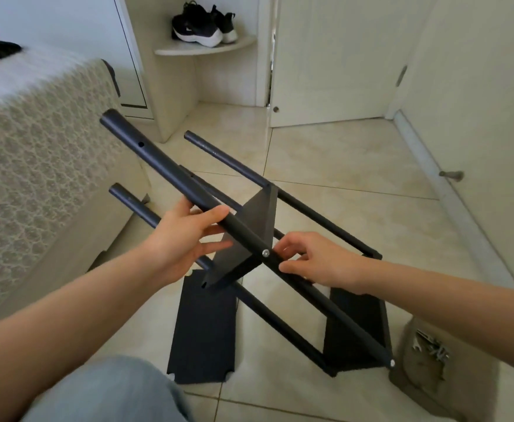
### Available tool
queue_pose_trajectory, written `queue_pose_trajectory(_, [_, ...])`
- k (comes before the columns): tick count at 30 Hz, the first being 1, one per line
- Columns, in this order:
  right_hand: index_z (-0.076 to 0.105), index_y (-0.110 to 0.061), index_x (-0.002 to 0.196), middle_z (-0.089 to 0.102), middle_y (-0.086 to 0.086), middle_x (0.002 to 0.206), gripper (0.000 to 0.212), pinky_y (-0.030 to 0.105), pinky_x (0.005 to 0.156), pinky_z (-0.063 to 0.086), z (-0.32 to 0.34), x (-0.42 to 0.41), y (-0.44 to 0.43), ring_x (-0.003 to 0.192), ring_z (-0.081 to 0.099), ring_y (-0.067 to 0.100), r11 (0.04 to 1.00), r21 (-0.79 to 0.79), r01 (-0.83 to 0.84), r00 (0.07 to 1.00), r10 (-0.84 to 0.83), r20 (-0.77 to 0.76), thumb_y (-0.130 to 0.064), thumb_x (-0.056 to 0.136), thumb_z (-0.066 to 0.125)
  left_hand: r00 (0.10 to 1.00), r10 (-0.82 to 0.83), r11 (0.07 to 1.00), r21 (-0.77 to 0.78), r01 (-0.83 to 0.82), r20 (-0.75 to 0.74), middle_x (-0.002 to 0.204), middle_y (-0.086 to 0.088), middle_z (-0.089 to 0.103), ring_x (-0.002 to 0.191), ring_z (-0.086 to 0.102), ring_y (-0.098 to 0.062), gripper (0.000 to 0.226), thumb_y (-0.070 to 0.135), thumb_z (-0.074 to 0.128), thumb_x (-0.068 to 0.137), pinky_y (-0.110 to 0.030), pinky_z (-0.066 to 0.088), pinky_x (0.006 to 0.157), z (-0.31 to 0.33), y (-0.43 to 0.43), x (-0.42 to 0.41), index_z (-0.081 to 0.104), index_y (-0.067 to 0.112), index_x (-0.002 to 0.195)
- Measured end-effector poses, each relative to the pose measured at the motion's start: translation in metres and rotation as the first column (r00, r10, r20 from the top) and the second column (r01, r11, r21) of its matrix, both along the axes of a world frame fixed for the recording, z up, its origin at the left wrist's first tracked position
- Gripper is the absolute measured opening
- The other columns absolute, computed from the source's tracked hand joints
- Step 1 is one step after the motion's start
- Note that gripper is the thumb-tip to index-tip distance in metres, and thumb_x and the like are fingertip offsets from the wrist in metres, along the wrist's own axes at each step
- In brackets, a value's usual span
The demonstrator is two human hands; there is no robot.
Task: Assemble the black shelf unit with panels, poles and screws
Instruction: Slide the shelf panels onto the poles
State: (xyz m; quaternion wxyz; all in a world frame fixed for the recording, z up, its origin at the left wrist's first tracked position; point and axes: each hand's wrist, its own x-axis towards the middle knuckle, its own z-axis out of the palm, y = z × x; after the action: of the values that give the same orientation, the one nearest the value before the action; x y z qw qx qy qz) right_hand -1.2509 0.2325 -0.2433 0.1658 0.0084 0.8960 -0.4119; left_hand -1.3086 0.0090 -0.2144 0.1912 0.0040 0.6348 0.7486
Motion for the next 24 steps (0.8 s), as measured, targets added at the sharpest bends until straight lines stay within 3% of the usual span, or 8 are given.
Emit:
queue_pose_trajectory(2, [0.056, -0.031, 0.112, 0.062, -0.013, 0.106, 0.022, 0.015, 0.065, 0.052, 0.005, 0.006, 0.003, 0.091, 0.064, 0.006, 0.998, -0.04, 0.046, 0.999, -0.045, 0.012, -0.022, 0.094, 0.064, 0.998, -0.058, 0.998, -0.042, 0.056, -0.039, 0.114, -0.008, 0.067, 0.092, 0.075, -0.018, 0.027, 0.009, 0.066, 0.092, -0.035, 0.062, 0.068, 0.015, 0.008, -0.002, 0.056, 0.026, 0.111])
queue_pose_trajectory(8, [0.058, -0.026, 0.11, 0.066, -0.005, 0.109, 0.021, 0.041, 0.087, 0.059, 0.014, 0.027, 0.009, 0.1, 0.066, 0.015, 0.971, -0.155, 0.18, 0.982, -0.168, 0.091, -0.019, 0.092, 0.067, 0.965, -0.233, 0.963, -0.17, 0.211, -0.124, 0.115, -0.008, 0.066, 0.092, 0.074, -0.015, 0.033, 0.006, 0.067, 0.091, -0.035, 0.062, 0.07, 0.051, 0.035, 0.001, 0.054, 0.024, 0.116])
queue_pose_trajectory(14, [0.059, -0.027, 0.114, 0.065, -0.007, 0.116, 0.025, 0.028, 0.083, 0.059, 0.015, 0.05, 0.023, 0.104, 0.066, 0.011, 0.953, -0.222, 0.206, 0.972, -0.173, 0.159, -0.018, 0.092, 0.067, 0.898, -0.383, 0.877, -0.39, 0.28, -0.216, 0.119, -0.003, 0.063, 0.108, 0.067, -0.025, 0.044, 0.011, 0.07, 0.089, -0.042, 0.063, 0.081, 0.069, 0.053, 0.02, 0.051, 0.02, 0.128])
queue_pose_trajectory(17, [0.061, -0.028, 0.11, 0.067, -0.007, 0.109, 0.021, 0.02, 0.073, 0.059, 0.028, 0.056, 0.038, 0.095, 0.069, 0.008, 0.97, -0.144, 0.196, 0.969, -0.169, 0.183, -0.021, 0.092, 0.067, 0.855, -0.455, 0.834, -0.455, 0.312, -0.249, 0.115, 0.0, 0.064, 0.1, 0.071, -0.021, 0.037, 0.013, 0.071, 0.089, -0.036, 0.063, 0.077, 0.071, 0.05, 0.03, 0.054, 0.025, 0.12])
queue_pose_trajectory(20, [0.062, -0.025, 0.095, 0.066, -0.003, 0.101, 0.006, 0.019, 0.063, 0.055, 0.043, 0.054, 0.062, 0.088, 0.068, 0.009, 0.935, -0.018, 0.353, 0.933, -0.351, 0.073, -0.019, 0.095, 0.062, 0.826, -0.498, 0.813, -0.474, 0.338, -0.265, 0.11, -0.002, 0.067, 0.096, 0.073, -0.015, 0.03, 0.011, 0.071, 0.09, -0.036, 0.063, 0.077, 0.072, 0.041, 0.037, 0.056, 0.025, 0.111])
queue_pose_trajectory(22, [0.058, -0.022, 0.092, 0.063, 0.002, 0.1, 0.006, 0.023, 0.062, 0.053, 0.048, 0.053, 0.08, 0.087, 0.065, 0.013, 0.845, -0.034, 0.534, 0.845, -0.535, -0.007, -0.018, 0.097, 0.058, 0.808, -0.525, 0.794, -0.497, 0.35, -0.268, 0.108, -0.003, 0.067, 0.097, 0.073, -0.017, 0.028, 0.01, 0.07, 0.09, -0.037, 0.063, 0.078, 0.072, 0.035, 0.04, 0.057, 0.023, 0.11])
queue_pose_trajectory(24, [0.054, -0.014, 0.1, 0.059, 0.005, 0.101, 0.006, 0.026, 0.062, 0.053, 0.048, 0.052, 0.098, 0.087, 0.062, 0.018, 0.749, -0.05, 0.661, 0.747, -0.662, -0.056, -0.019, 0.098, 0.057, 0.79, -0.554, 0.77, -0.522, 0.367, -0.262, 0.106, -0.003, 0.067, 0.098, 0.073, -0.021, 0.026, 0.011, 0.07, 0.091, -0.039, 0.062, 0.08, 0.072, 0.03, 0.042, 0.056, 0.021, 0.11])
